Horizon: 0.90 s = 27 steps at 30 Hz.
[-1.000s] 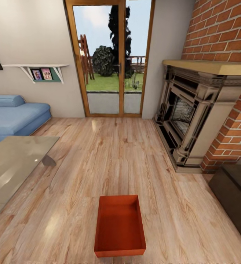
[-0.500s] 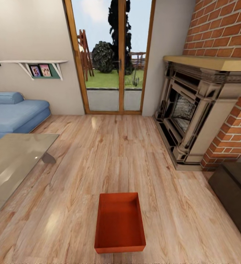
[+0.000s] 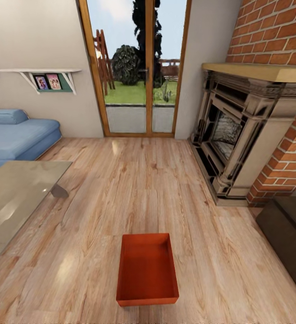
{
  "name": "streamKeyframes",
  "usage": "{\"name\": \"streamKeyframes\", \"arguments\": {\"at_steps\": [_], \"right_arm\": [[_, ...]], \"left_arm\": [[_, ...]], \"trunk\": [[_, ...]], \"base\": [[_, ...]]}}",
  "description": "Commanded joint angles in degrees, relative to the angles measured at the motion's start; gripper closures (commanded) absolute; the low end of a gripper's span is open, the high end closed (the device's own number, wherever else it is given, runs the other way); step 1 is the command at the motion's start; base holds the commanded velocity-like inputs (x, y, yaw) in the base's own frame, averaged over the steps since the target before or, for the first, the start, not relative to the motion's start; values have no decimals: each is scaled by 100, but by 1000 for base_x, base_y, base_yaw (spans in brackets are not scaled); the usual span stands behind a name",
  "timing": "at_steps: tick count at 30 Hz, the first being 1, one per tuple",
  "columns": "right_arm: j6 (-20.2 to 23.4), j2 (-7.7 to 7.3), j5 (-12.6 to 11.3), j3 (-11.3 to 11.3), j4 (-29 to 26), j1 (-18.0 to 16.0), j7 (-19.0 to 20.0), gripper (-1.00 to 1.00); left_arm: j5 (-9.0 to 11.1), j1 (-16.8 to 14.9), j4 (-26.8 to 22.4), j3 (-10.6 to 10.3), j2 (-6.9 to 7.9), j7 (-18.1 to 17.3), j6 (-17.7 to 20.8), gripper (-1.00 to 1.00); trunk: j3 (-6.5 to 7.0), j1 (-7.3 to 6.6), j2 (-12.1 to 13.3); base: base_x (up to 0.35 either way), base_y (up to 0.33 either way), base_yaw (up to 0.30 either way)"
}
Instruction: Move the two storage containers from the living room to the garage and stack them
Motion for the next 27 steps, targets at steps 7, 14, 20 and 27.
{"name": "streamKeyframes", "arguments": {"at_steps": [7,14,20,27], "right_arm": [[-26,1,-5,39,15,-6,-19,-100],[-26,1,-5,39,15,-6,-19,-100],[-26,1,-5,39,15,-9,-19,-100],[-26,1,-5,39,15,-6,-19,-100]], "left_arm": [[41,-2,-1,12,1,-17,17,-100],[41,-2,-1,11,1,-17,17,-100],[41,-2,-1,12,1,-17,17,-100],[41,-2,-1,11,1,-17,17,-100]], "trunk": [[-69,0,-3],[-133,0,-3],[-188,0,-3],[-252,0,-3]], "base": [[0,0,0],[0,0,0],[0,0,0],[0,0,0]]}}
